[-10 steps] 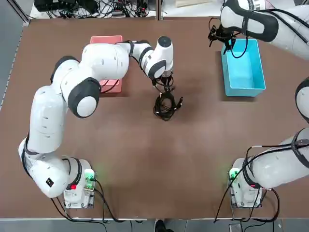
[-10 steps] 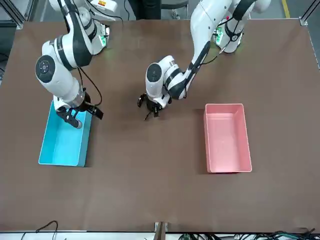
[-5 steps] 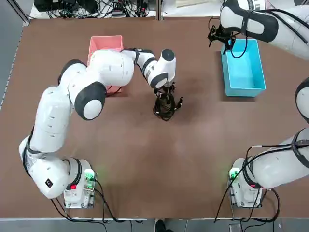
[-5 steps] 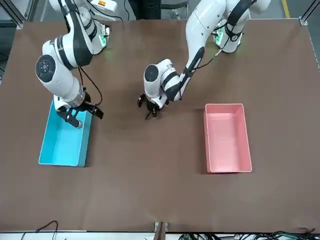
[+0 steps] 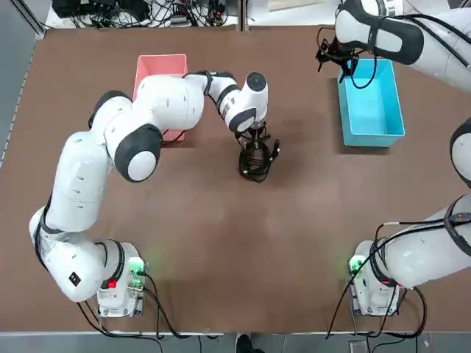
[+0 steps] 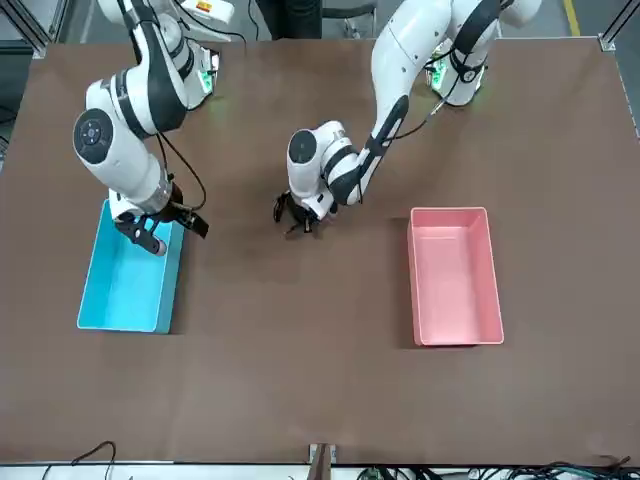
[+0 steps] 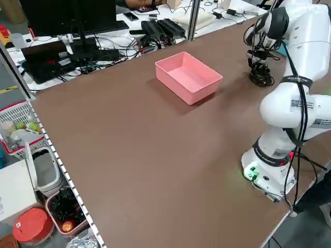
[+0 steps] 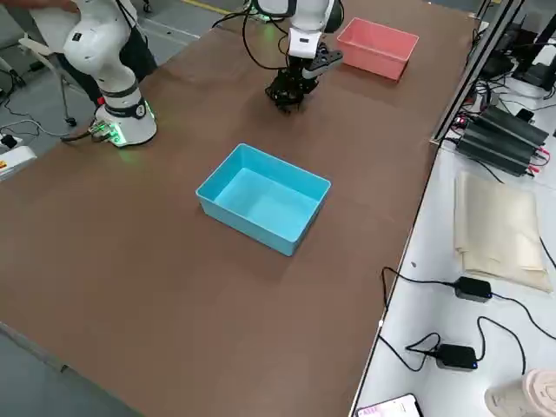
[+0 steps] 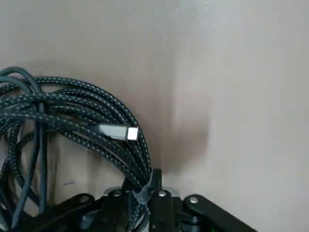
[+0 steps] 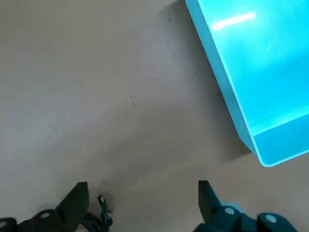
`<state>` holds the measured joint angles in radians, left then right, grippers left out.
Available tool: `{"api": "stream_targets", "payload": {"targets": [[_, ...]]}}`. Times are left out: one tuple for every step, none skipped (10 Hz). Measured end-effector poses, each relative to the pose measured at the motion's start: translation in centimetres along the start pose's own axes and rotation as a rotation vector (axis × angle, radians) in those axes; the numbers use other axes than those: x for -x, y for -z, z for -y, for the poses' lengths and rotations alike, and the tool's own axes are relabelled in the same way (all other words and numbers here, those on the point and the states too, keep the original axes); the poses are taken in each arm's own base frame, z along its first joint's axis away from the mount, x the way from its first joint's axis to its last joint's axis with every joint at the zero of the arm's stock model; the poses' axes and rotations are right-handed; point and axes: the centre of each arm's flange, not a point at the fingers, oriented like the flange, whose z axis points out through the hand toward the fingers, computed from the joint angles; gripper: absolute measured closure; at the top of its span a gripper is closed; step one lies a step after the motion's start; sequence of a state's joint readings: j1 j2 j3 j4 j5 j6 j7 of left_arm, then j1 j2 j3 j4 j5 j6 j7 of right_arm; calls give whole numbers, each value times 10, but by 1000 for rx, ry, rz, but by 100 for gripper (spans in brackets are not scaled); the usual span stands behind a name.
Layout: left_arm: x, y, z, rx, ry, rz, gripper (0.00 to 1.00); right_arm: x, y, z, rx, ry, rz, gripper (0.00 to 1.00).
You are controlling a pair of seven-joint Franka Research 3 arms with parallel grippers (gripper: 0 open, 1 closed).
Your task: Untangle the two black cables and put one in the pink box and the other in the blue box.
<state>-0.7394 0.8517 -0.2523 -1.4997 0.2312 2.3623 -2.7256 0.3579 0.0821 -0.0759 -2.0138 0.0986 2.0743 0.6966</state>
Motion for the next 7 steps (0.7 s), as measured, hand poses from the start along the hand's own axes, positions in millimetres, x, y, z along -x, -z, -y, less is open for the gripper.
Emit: {"api": "stream_targets", "payload": {"targets": [[0, 1, -1, 1, 0, 1, 85, 0, 0, 0, 0, 0, 0, 0], [0, 4, -4, 10, -6, 3, 85, 0, 0, 0, 0, -5, 0, 0], [-1, 14, -12, 29, -14, 2, 85, 0, 0, 0, 0, -20, 0, 0], [-3, 30, -23, 41, -14, -8, 85, 3, 0, 3, -1, -38, -1, 0], [-3, 53, -34, 47, -5, -20, 85, 6, 0, 7, -3, -56, -4, 0], [-4, 76, -44, 53, 2, -21, 85, 11, 1, 14, -8, -81, -9, 0], [-3, 96, -49, 61, 6, -8, 85, 18, 3, 23, -15, -107, -15, 0]]}}
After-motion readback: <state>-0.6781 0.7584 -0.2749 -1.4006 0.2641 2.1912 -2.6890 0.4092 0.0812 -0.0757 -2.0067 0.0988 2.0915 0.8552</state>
